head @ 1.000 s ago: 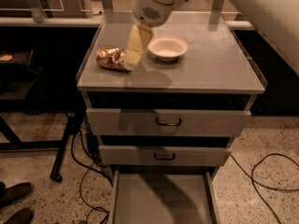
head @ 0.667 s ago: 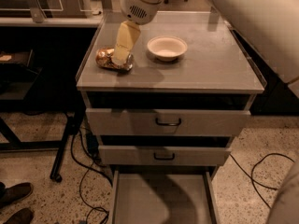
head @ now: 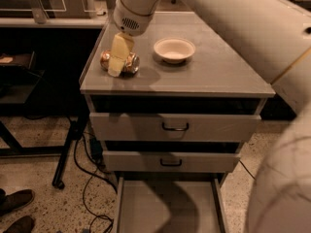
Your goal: Place orange can into bottom drawer
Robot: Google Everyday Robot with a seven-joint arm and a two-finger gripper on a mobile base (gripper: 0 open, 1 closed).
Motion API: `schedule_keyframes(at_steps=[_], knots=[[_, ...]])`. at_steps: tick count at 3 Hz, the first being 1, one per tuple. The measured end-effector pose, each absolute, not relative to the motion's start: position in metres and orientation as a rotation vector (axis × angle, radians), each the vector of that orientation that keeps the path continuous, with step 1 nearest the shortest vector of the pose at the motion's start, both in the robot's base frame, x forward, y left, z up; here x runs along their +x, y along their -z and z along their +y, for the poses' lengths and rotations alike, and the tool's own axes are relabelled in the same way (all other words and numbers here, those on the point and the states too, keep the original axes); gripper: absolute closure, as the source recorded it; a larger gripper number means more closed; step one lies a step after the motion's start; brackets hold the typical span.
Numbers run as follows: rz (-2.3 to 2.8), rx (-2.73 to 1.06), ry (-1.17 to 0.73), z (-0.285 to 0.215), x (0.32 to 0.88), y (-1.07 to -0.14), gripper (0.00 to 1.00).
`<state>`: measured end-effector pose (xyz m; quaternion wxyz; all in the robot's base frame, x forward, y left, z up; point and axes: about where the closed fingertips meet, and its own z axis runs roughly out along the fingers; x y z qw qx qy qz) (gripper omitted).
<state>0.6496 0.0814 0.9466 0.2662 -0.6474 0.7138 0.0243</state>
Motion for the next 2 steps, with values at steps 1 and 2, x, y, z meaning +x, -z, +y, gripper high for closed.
schedule_keyframes(at_steps=[1, 2], knots=[[1.952, -1.812, -0.107, 0.1114, 0.6731, -0.9094, 0.00], [1.965, -1.807, -0.118, 0.1079, 0.6790, -0.9056, 0.00]])
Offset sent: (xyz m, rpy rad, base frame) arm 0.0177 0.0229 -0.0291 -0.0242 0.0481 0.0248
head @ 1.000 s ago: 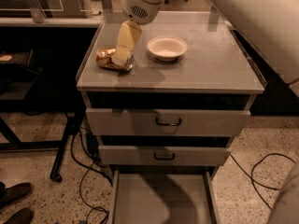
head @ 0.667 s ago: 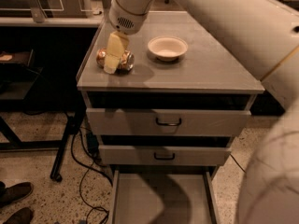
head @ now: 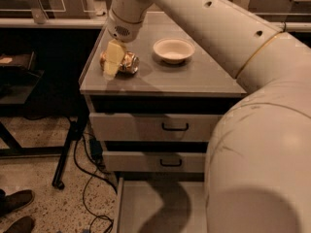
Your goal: Place orange can into bottom drawer
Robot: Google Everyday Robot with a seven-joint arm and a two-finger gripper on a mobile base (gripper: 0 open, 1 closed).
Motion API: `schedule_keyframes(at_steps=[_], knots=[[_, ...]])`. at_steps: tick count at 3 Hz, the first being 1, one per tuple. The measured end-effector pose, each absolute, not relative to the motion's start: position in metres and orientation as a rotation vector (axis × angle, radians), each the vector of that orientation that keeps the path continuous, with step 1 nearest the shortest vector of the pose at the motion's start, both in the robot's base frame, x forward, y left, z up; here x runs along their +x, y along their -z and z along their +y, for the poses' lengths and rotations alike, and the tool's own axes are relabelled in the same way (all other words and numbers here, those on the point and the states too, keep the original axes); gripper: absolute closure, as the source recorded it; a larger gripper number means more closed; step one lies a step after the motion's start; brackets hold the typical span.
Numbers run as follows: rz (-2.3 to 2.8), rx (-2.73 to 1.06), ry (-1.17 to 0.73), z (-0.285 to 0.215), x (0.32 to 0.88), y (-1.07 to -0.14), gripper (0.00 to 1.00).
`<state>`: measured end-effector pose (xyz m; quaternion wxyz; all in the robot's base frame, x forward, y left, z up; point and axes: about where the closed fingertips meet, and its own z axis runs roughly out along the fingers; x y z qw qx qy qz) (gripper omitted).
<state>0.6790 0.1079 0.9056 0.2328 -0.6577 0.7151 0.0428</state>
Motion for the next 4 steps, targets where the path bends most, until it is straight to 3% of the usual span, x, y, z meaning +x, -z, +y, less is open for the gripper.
schedule_keyframes(at_steps=[4], knots=[[2.051, -1.795, -0.146, 0.119, 0.724, -0.873, 0.00]])
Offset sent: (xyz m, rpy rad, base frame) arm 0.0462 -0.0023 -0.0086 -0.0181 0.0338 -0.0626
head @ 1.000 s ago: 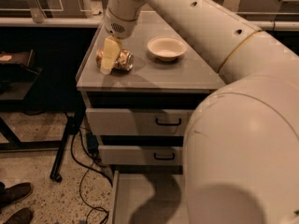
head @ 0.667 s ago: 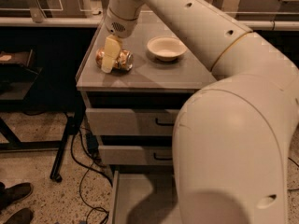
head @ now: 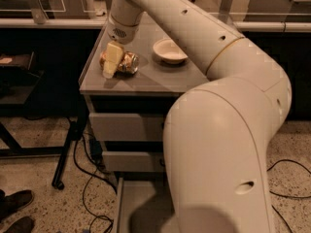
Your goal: Place orange can into bottom drawer
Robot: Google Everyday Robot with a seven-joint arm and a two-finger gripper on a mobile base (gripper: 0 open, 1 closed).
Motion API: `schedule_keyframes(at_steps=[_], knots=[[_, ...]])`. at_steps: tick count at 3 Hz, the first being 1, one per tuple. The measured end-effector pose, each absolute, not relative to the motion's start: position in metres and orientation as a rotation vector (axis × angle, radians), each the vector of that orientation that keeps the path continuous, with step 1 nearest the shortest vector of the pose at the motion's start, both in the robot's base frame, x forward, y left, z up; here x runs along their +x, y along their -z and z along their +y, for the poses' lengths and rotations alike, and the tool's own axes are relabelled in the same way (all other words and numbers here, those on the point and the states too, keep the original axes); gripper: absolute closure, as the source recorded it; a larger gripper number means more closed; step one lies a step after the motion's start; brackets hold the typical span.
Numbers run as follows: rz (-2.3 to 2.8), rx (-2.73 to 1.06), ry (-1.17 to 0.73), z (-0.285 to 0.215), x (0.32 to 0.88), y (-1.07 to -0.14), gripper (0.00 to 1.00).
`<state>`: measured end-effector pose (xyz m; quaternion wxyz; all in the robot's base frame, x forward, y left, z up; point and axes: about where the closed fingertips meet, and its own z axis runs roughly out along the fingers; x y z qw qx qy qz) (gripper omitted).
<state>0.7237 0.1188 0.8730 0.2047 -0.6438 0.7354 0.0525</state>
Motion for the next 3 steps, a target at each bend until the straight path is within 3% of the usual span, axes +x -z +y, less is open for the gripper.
schedule_keyframes(at_steps=[2, 3], knots=[[2.078, -1.803, -0.199, 0.124, 0.729, -0.846, 0.00], [2.078, -1.803, -0.199, 0.124, 0.729, -0.846, 0.25]])
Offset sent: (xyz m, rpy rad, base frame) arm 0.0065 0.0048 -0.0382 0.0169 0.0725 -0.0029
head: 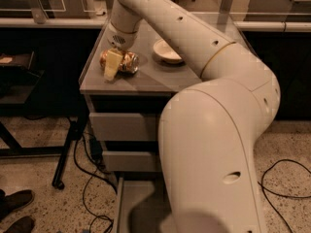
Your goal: Place orange can into bottom drawer
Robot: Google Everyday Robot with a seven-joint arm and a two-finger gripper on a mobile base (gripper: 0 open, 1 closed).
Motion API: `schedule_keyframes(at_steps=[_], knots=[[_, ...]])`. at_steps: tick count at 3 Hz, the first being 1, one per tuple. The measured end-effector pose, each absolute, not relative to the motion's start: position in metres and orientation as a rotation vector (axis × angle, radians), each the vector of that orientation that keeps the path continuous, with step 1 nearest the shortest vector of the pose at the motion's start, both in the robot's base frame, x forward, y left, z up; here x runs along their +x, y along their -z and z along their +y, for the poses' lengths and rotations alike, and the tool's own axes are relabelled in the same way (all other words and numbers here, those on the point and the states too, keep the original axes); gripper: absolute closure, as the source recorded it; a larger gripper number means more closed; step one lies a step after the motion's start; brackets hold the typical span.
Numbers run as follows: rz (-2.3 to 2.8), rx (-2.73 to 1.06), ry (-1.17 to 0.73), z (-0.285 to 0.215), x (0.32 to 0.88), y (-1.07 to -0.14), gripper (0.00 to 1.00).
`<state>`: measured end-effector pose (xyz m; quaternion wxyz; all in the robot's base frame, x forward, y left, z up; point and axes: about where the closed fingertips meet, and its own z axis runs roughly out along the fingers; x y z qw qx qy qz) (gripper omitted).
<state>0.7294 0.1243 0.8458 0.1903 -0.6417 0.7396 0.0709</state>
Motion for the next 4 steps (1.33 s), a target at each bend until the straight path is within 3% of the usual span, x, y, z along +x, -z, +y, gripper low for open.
schedule_keyframes(at_steps=[3, 4], knots=[[2.072, -1.796, -0.198, 0.123, 0.727, -0.849, 1.00], [2.040, -1.744, -0.185, 0.112, 0.708, -0.876, 1.00]])
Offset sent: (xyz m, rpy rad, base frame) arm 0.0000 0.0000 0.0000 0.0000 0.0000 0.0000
